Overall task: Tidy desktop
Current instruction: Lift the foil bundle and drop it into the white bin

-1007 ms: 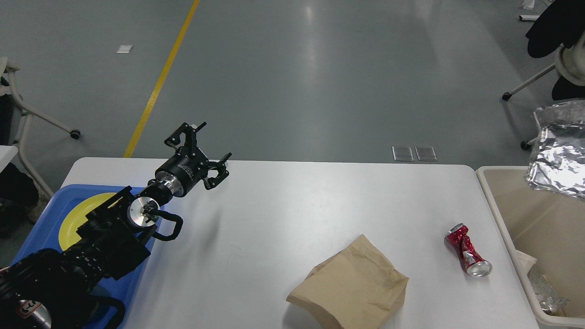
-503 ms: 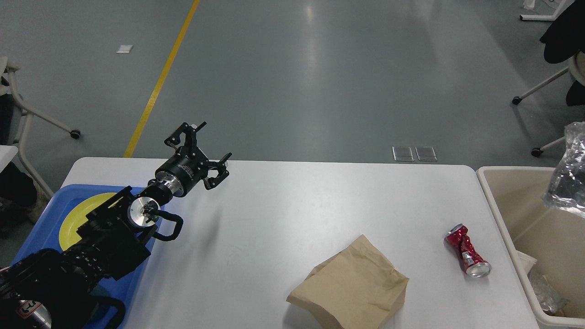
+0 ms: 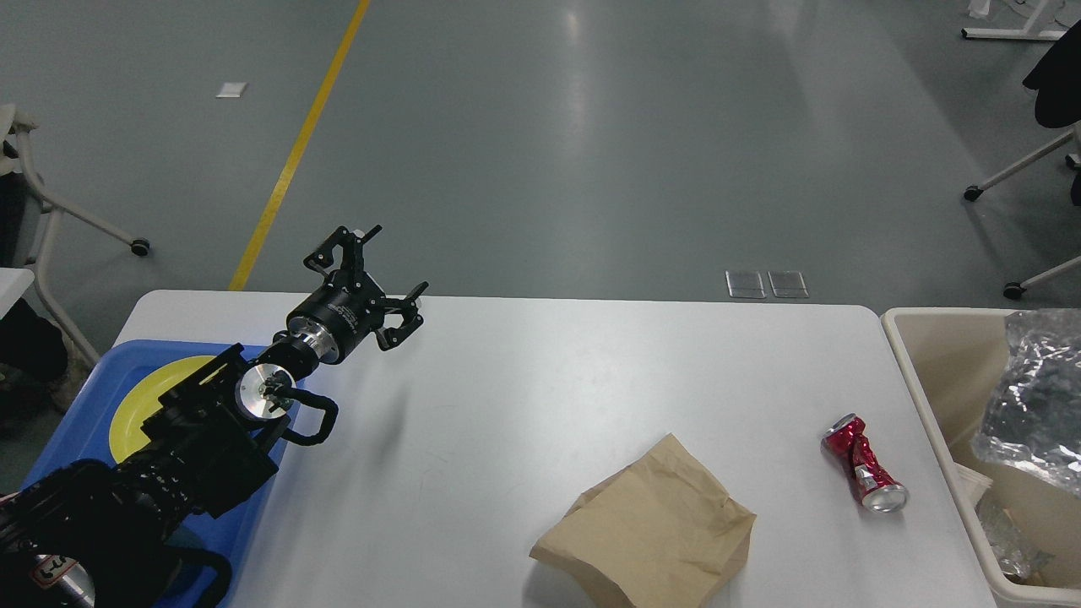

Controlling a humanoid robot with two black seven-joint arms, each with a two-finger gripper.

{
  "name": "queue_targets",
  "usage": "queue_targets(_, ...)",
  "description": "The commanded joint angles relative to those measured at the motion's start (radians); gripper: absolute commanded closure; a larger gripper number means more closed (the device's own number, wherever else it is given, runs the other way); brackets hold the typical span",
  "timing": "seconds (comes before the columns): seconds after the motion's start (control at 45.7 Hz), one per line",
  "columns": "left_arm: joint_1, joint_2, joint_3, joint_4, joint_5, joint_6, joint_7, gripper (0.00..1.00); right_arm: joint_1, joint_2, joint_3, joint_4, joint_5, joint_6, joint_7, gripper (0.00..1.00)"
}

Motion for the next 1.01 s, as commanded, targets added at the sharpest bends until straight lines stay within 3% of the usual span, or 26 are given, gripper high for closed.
queue_targets(0.0, 0.0, 0.0, -0.001, 0.0, 0.0, 0.0, 0.0, 0.03, -0.019, 0.005, -0.003, 0.0, 0.0, 0.0, 0.0, 0.41)
queue_targets(0.153, 0.0, 0.0, 0.001, 0.0, 0.0, 0.0, 0.0, 0.03, -0.019, 0.003, -0.003, -0.008, 0.0, 0.0, 0.0, 0.31)
queue_targets(0.328, 0.0, 0.0, -0.001, 0.0, 0.0, 0.0, 0.0, 0.03, -0.009, 0.002, -0.003, 0.003, 0.002, 0.002, 0.0, 0.01)
queue_targets(0.547, 0.0, 0.0, 0.001, 0.0, 0.0, 0.0, 0.0, 0.03, 0.074, -0.001, -0.04, 0.07, -0.018, 0.018, 0.0, 0.0)
queue_targets(0.657, 0.0, 0.0, 0.001, 0.0, 0.0, 0.0, 0.0, 0.03, 0.183, -0.004, -0.188, 0.141, -0.058, 0.034, 0.0, 0.0)
queue_targets(0.788, 0.0, 0.0, -0.001, 0.0, 0.0, 0.0, 0.0, 0.03, 0.33, 0.003, -0.314, 0.275, -0.135, 0.046, 0.0, 0.0)
queue_targets(0.985, 0.0, 0.0, -0.001, 0.0, 0.0, 0.0, 0.0, 0.03, 0.558, 0.025, -0.328, 0.528, -0.36, 0.06, -0.001, 0.0)
